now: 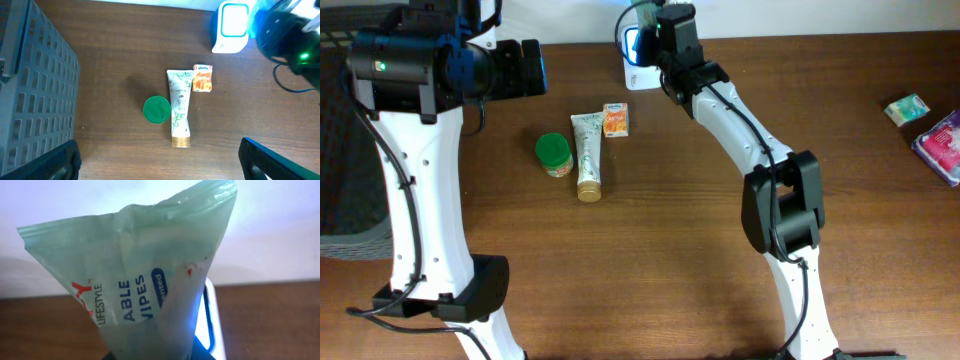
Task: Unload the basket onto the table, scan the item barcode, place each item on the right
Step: 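Lift the wipes pouch past the scanner and drop it at right edge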
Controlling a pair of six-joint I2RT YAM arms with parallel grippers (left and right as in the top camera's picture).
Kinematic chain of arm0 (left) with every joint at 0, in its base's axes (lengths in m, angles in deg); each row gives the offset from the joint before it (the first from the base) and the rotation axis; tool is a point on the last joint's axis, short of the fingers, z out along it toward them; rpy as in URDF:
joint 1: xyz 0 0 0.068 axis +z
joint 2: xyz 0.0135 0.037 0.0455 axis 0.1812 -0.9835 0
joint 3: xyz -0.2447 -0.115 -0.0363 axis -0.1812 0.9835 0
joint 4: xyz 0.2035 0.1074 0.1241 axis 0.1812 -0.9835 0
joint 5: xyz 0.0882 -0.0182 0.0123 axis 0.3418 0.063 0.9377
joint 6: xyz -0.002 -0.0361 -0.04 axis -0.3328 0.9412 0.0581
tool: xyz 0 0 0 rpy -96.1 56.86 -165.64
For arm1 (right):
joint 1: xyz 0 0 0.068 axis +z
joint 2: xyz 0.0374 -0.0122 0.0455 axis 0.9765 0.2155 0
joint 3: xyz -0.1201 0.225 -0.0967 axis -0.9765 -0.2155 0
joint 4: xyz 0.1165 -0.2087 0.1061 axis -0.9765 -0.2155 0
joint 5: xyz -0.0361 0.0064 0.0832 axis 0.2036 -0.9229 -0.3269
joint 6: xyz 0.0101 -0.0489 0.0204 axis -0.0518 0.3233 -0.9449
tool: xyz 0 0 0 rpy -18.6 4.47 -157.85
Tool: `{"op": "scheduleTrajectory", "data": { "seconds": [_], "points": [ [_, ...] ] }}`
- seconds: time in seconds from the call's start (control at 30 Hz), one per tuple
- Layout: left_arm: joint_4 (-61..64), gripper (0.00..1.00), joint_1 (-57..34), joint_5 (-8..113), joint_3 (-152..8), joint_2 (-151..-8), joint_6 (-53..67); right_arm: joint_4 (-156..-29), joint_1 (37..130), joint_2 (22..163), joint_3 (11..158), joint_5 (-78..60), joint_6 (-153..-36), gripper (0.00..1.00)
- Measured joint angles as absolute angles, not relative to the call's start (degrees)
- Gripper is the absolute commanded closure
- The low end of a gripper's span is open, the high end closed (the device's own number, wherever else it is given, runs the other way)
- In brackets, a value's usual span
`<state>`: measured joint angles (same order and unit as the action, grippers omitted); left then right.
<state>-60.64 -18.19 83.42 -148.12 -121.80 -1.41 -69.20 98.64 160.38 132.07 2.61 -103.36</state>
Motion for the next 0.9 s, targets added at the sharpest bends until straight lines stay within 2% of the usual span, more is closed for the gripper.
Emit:
{"op": "scheduleTrajectory", "data": {
  "seconds": [0.07, 0.17, 0.2, 0.23, 0.37, 0.47, 0.6, 0.63, 0.73, 0.83, 0.9],
  "points": [
    [-60.6, 0.01, -18.2, 83.4, -148.1, -121.8, -1.4, -69.2, 98.6, 161.2, 131.5, 3.7, -102.0, 0.89],
    [-60.6, 0.01, -18.2, 83.4, -148.1, -121.8, -1.4, -73.1, 97.5, 160.2, 131.5, 7.4, -100.5, 0.96],
    [-60.6, 0.01, -18.2, 83.4, -148.1, -121.8, -1.4, -74.8, 96.6, 159.4, 131.5, 9.1, -100.4, 0.89],
    [-60.7, 0.01, -18.2, 83.4, -148.1, -121.8, -1.4, -78.6, 95.4, 158.3, 131.5, 11.3, -100.2, 0.89],
    [-60.6, 0.01, -18.2, 83.4, -148.1, -121.8, -1.4, -97.1, 85.1, 153.0, 131.6, 23.5, -100.0, 0.9],
    [-60.6, 0.01, -18.2, 83.4, -148.1, -121.8, -1.4, -108.0, 73.4, 152.5, 131.4, 28.9, -99.9, 0.89],
    [-60.6, 0.01, -18.2, 83.4, -148.1, -121.8, -1.4, -109.8, 62.0, 152.5, 129.9, 28.7, -99.9, 0.66],
    [-60.6, 0.01, -18.2, 83.4, -148.1, -121.8, -1.4, -109.9, 58.9, 152.5, 129.3, 26.8, -99.7, 0.48],
    [-60.6, 0.01, -18.2, 83.4, -148.1, -121.8, -1.4, -110.0, 52.3, 152.5, 129.2, 20.5, -99.8, 0.15],
    [-60.6, 0.01, -18.2, 83.4, -148.1, -121.8, -1.4, -110.1, 51.4, 152.6, 129.2, 16.2, -99.9, 0.07],
    [-60.6, 0.01, -18.2, 83.4, -148.1, -121.8, -1.4, -110.6, 51.8, 152.8, 129.2, 12.4, -99.8, 0.07]
  ]
}}
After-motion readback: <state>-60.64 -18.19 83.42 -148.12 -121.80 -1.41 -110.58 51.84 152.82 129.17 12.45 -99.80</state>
